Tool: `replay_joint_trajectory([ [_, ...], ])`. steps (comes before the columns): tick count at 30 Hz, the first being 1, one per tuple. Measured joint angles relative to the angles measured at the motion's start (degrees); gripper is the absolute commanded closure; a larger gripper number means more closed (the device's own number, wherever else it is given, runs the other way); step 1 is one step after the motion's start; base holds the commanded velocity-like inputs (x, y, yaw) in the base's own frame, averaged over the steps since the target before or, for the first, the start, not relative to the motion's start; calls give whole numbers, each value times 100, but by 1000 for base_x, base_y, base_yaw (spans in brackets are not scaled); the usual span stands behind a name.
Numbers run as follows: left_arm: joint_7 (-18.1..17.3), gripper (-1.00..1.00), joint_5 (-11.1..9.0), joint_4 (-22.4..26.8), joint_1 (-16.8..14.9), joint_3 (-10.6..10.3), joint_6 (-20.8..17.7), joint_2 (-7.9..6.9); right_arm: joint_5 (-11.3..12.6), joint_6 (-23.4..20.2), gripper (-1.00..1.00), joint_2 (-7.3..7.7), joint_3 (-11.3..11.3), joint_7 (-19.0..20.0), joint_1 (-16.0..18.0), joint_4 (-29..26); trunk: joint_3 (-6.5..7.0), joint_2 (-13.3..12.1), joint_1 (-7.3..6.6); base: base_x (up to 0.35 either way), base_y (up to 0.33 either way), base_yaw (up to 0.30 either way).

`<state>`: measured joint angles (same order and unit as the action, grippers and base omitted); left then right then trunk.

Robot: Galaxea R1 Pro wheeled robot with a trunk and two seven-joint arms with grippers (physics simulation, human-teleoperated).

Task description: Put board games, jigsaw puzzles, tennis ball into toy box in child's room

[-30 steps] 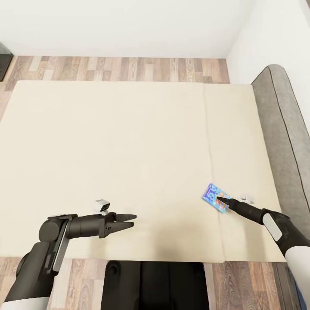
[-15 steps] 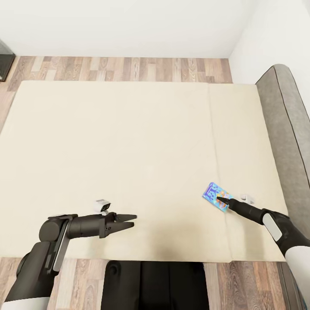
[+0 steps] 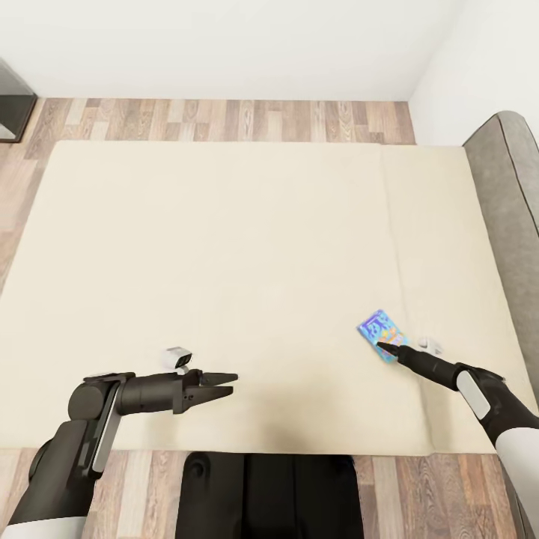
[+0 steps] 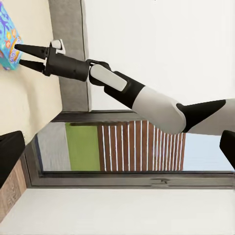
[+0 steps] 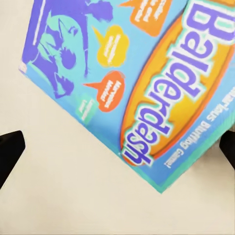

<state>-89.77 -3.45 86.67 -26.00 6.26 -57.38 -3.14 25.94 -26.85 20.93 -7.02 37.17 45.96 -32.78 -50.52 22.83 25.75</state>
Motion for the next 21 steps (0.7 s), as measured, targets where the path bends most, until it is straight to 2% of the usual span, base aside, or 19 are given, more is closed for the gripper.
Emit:
replay_joint_trajectory([
  [9, 0, -100, -1, 2, 0, 0, 3, 0, -2, -2, -100, -22, 6, 1, 2, -6, 0, 0, 0, 0, 245, 0],
  [21, 0, -100, -3, -3, -1, -1, 7, -5, -4, -3, -100, -26, -5, 1, -1, -8, 48, 0, 0, 0, 16, -15],
])
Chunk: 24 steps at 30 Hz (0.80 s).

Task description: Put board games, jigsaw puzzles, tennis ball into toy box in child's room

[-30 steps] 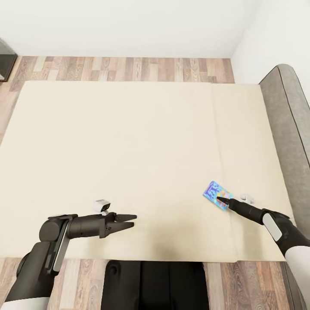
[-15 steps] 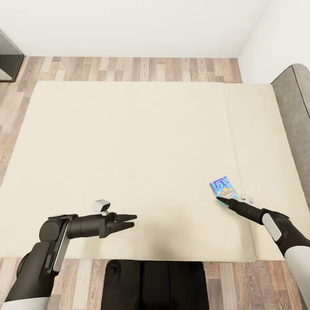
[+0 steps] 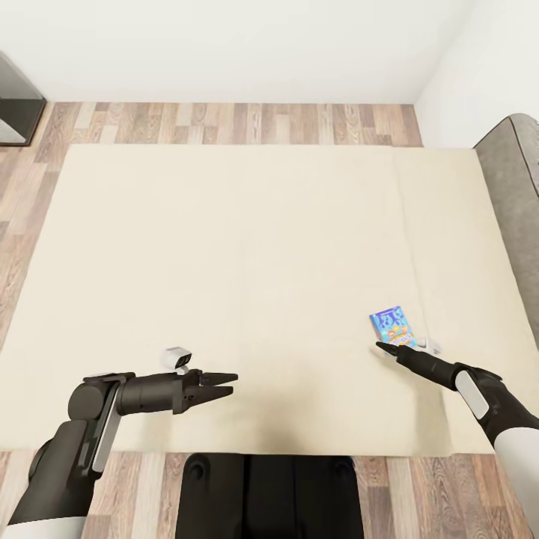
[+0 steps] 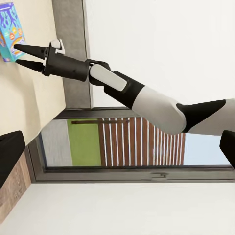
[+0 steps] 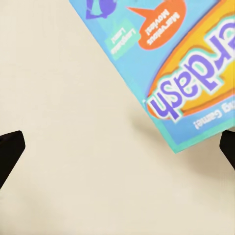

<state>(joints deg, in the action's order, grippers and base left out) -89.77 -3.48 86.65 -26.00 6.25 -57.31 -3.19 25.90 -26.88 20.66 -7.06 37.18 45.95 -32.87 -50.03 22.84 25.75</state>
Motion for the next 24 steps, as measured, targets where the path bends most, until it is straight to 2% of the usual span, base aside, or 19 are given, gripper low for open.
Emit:
replay_joint_trajectory([
  [7, 0, -100, 0, 0, 0, 0, 0, 2, -2, 0, -100, 0, -1, 0, 0, -1, 30, -1, 0, 0, -31, -1],
  [24, 0, -100, 0, -1, 0, 7, 0, 4, -1, 0, -100, 0, -1, 0, 0, -1, 31, 0, 0, 0, -149, 0],
])
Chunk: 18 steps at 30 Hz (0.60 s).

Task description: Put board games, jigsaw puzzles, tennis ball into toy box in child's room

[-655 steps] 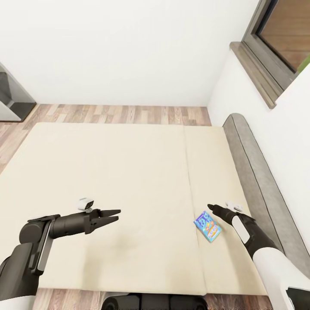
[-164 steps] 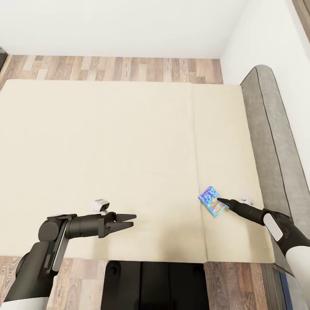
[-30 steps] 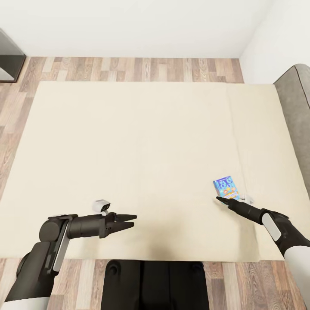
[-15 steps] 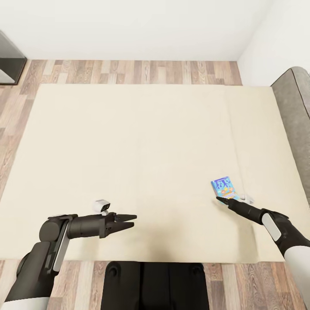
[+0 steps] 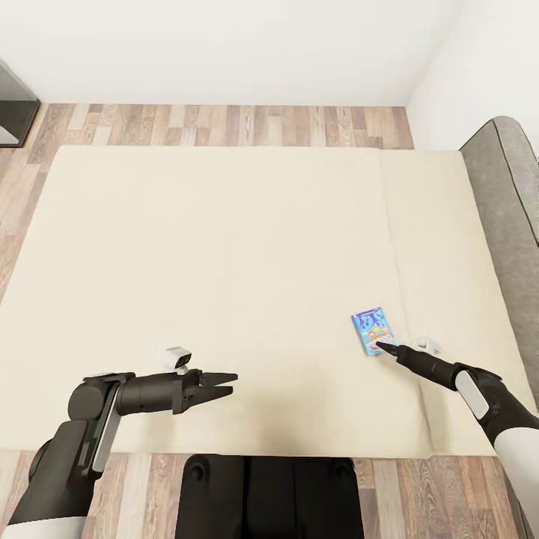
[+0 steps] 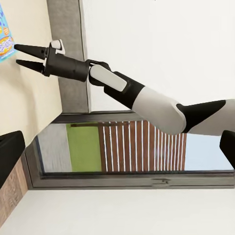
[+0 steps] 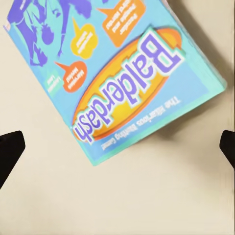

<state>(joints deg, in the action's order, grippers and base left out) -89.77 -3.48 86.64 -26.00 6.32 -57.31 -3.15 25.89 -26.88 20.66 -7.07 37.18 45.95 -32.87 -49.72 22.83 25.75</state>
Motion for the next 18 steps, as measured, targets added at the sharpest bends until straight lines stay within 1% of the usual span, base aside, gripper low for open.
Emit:
replay_joint_trajectory([
  [11, 0, -100, 1, 1, -1, 3, 0, -2, 0, 0, -100, -5, 1, 0, 1, 1, 0, 0, 0, 0, -20, 0],
  [14, 0, -100, -1, -1, -1, 1, 0, -1, -1, 0, -100, -6, -1, 0, 0, -1, 0, 0, 0, 0, -159, 0],
  [18, 0, -100, -2, -2, -2, 0, 0, -1, -3, -1, -100, -8, -2, 0, 0, -2, 0, 0, 0, 0, -255, 0],
])
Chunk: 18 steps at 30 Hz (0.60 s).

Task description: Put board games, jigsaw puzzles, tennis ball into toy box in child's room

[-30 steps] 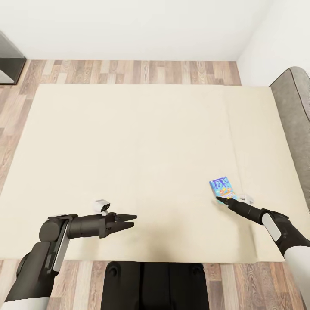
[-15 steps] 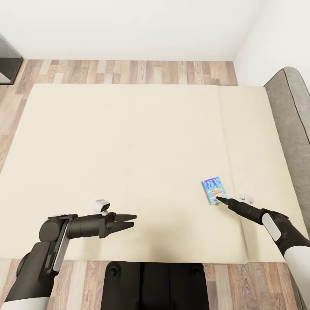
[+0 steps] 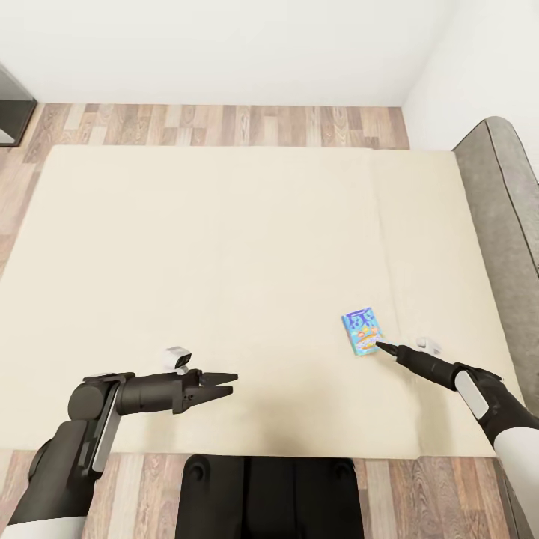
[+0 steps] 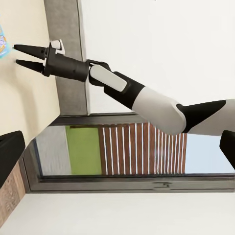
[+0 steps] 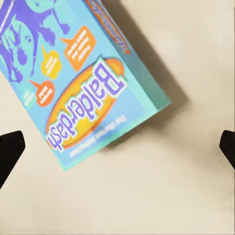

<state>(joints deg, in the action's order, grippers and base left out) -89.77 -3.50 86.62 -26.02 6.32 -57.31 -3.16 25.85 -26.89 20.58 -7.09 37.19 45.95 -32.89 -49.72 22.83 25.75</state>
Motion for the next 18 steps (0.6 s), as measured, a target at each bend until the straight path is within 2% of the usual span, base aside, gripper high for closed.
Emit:
replay_joint_trajectory([
  [11, 0, -100, 0, 0, 1, 0, 0, 0, 0, 0, -100, -2, 2, 1, -1, 0, 0, 0, 0, 0, -289, 0],
  [18, 0, -100, 2, 2, 2, 10, 0, -4, 2, 1, -100, -18, 15, 7, 0, -17, 0, 0, 0, 0, -88, 0],
])
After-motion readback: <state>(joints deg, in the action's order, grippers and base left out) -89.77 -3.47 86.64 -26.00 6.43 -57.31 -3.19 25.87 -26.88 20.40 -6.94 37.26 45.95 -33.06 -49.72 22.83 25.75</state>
